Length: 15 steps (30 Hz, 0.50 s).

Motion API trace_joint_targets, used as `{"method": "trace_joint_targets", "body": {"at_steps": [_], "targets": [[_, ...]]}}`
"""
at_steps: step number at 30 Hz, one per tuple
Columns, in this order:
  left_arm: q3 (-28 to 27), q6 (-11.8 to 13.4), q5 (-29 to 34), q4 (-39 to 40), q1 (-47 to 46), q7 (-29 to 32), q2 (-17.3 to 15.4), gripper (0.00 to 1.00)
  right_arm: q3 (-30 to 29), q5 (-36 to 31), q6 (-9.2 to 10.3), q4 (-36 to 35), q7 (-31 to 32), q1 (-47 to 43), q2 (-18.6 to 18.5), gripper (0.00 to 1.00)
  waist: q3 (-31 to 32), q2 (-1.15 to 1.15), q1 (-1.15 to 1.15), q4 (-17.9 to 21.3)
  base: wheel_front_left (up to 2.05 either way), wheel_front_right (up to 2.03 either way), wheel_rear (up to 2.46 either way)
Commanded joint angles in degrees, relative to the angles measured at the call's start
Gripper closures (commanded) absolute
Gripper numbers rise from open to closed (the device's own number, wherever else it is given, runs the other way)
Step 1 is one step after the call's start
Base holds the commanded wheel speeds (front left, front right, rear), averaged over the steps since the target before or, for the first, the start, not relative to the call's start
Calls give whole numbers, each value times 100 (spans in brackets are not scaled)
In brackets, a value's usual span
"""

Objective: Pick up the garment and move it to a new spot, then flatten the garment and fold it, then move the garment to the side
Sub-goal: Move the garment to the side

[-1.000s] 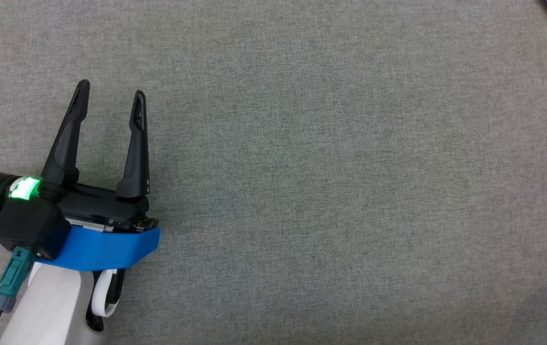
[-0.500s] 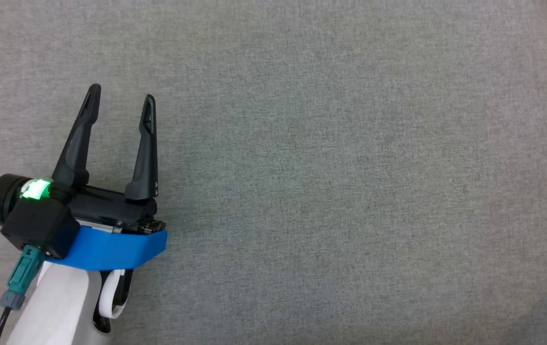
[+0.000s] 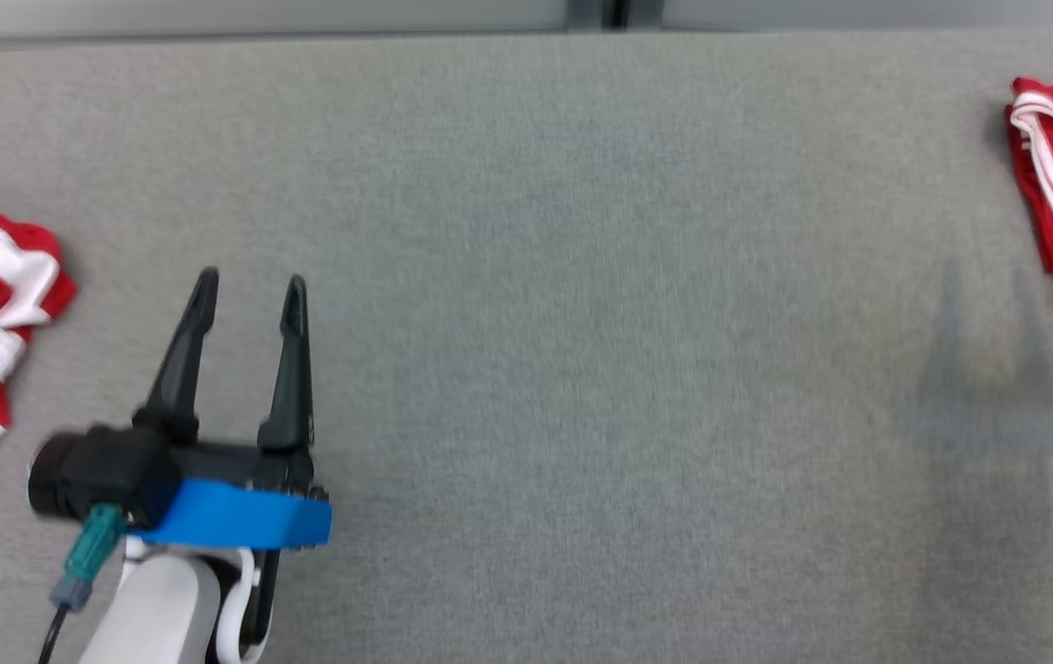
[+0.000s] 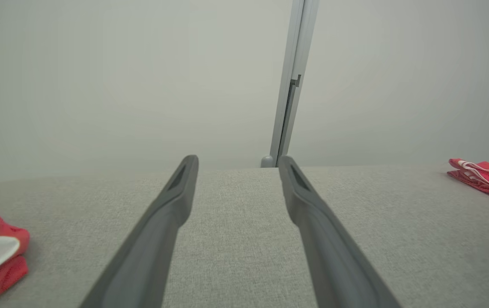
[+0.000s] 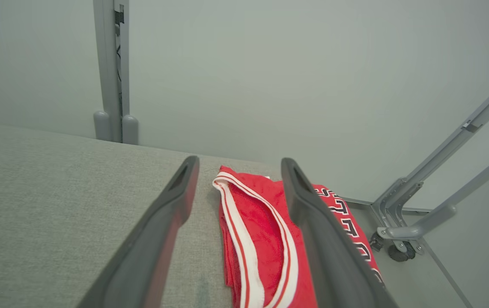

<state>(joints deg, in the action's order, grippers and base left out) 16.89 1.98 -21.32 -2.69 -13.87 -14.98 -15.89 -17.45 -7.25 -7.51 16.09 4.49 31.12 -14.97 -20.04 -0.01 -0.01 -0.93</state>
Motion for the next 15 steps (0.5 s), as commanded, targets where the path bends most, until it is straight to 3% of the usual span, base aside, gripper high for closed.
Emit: {"method": "trace_joint_targets", "body": {"at_steps": [1, 8, 15], "targets": [[-48, 23, -38, -55, 128, -17, 20, 0, 3, 140, 3, -100, -108, -217, 119, 0, 250, 1, 1, 127, 0, 0, 0], [-313, 108, -165, -332, 754, -22, 191, 0, 298, 740, 2, -1003, -371, -1518, 753, 0, 1010, 1, 1, 22, 0, 0, 0], [-455, 21, -143, -584, 1189, -24, 294, 0, 602, 1146, 1, -1845, -195, -2570, 1020, 0, 1501, 1, 1, -59, 0, 0, 0]]}}
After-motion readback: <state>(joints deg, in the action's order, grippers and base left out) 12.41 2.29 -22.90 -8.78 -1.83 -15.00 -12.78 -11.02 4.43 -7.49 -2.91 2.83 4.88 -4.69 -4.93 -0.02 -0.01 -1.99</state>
